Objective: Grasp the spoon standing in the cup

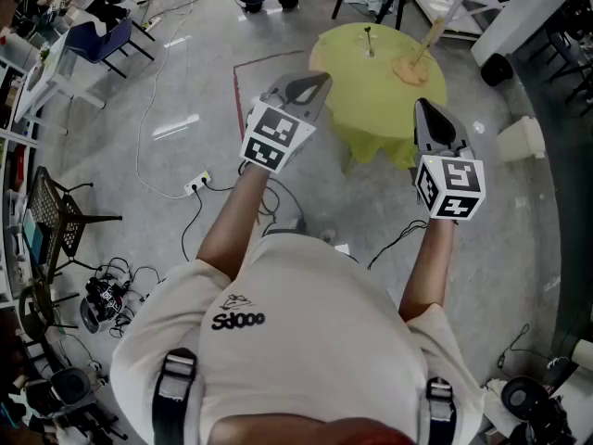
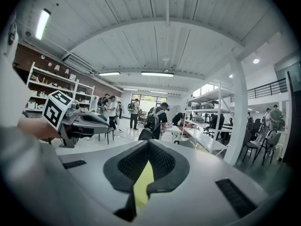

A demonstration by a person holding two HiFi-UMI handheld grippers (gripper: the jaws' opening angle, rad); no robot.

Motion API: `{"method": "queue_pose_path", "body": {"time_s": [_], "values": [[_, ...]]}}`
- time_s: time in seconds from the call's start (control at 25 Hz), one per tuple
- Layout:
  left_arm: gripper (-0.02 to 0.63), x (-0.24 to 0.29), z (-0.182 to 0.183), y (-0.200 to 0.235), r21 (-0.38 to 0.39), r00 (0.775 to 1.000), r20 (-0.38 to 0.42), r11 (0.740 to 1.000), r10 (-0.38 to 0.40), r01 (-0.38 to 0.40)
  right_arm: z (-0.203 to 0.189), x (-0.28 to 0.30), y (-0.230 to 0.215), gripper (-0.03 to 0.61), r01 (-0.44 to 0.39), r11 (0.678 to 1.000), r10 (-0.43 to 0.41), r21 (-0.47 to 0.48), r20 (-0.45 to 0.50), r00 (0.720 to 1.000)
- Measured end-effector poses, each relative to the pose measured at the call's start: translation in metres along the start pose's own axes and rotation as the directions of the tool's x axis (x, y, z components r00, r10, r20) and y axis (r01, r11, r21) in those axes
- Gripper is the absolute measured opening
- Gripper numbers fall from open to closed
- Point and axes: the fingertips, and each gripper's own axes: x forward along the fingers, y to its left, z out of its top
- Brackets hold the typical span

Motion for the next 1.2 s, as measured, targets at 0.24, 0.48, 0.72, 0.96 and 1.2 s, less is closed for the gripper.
{"method": "queue_pose_path", "body": {"time_s": [0.24,0.48,0.72,0.96,1.2], "values": [[0.029,0.007,-0.002,-0.011,-0.011,1.0,-0.013,1.0,0.015,-0.015,-0.001,-0.008,-0.015,0.021,-0.001,1.0,0.001,0.002,0.022,1.0],[0.028,0.022,-0.004,-0.019,-0.03,1.0,-0.02,0.999,0.016,-0.017,-0.003,-0.006,-0.03,0.023,-0.018,1.0,0.017,0.017,0.028,0.999],[0.029,0.048,-0.01,-0.024,-0.014,0.999,-0.035,1.0,0.009,-0.009,-0.015,0.01,-0.044,0.021,-0.039,0.999,0.039,0.007,0.003,0.999],[0.028,0.084,-0.018,-0.014,-0.034,0.999,-0.035,0.999,0.004,-0.005,-0.025,0.036,-0.066,0.022,-0.05,0.999,0.049,-0.011,-0.02,0.999],[0.028,0.127,-0.023,0.018,-0.051,0.999,-0.039,0.999,-0.011,0.009,-0.026,0.082,-0.088,0.023,-0.048,0.999,0.048,-0.001,-0.037,0.998]]}}
